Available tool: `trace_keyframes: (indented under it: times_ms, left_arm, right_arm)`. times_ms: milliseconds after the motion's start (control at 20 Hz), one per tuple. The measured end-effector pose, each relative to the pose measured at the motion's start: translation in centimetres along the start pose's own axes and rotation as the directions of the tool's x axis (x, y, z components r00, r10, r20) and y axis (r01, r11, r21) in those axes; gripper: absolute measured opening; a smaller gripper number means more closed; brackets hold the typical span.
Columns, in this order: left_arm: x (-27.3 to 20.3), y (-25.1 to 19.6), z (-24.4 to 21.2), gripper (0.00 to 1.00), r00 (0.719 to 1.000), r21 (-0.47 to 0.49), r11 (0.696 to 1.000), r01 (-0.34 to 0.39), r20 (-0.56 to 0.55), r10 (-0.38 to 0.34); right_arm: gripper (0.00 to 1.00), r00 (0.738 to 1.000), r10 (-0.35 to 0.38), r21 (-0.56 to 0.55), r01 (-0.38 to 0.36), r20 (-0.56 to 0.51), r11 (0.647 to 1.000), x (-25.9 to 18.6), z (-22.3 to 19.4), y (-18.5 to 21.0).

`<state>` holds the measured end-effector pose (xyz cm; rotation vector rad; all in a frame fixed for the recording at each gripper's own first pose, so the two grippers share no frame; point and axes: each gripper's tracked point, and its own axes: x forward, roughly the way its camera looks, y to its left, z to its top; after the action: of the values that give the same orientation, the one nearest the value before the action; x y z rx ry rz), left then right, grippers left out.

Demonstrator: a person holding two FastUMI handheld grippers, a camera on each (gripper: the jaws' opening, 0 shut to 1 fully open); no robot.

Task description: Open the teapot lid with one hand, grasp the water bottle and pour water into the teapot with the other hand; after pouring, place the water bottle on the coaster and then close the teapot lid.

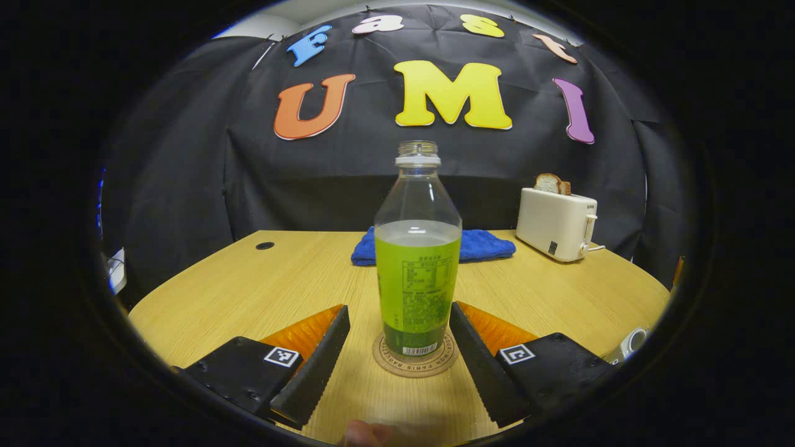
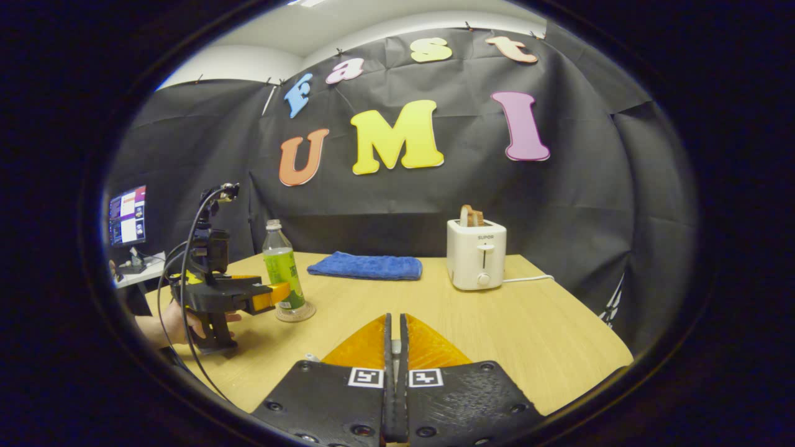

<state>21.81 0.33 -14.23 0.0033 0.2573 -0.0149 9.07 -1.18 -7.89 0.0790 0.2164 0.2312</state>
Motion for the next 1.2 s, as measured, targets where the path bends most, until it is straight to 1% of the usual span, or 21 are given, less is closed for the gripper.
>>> trace_keyframes:
  times_ms: [150,250,400,450,500,700,1000,1200]
  left_arm:
    - [-2.7,1.2,0.4,1.0,0.999,0.008,1.0,-0.022,0.028,0.022]
    - [-4.8,2.5,0.5,1.0,0.997,0.016,0.998,-0.063,0.037,0.063]
    - [-8.6,4.0,1.5,1.0,0.992,-0.006,0.996,-0.093,0.088,0.093]
    - [-9.7,4.4,1.7,1.0,0.989,-0.003,0.995,-0.105,0.104,0.104]
    - [-10.6,4.9,2.0,1.0,0.986,0.004,0.993,-0.115,0.118,0.114]
    - [-13.9,5.9,2.7,1.0,0.978,0.031,0.99,-0.137,0.166,0.13]
    - [-16.7,6.6,3.3,1.0,0.967,0.049,0.986,-0.159,0.208,0.146]
    - [-17.3,6.5,3.7,1.0,0.962,0.053,0.985,-0.163,0.229,0.147]
  right_arm:
    - [0.0,0.999,0.03,-0.01,-0.029,0.021,1.0,0.6,0.3,1.5]
    - [0.0,0.999,0.044,-0.015,-0.043,0.031,0.999,1.1,0.2,2.4]
    - [0.0,0.998,0.064,-0.028,-0.064,0.022,0.998,1.8,-0.6,3.6]
    - [0.02,0.997,0.072,-0.033,-0.071,0.016,0.997,1.9,-0.8,4.1]
    - [0.0,0.997,0.081,-0.039,-0.08,0.014,0.996,2.2,-1.0,4.4]
    - [0.0,0.996,0.091,-0.059,-0.091,0.006,0.994,2.5,-2.2,5.3]
    - [0.0,0.997,0.081,-0.068,-0.082,-0.016,0.994,3.3,-4.1,4.9]
    - [0.0,0.997,0.078,-0.07,-0.078,-0.006,0.994,3.4,-4.1,4.7]
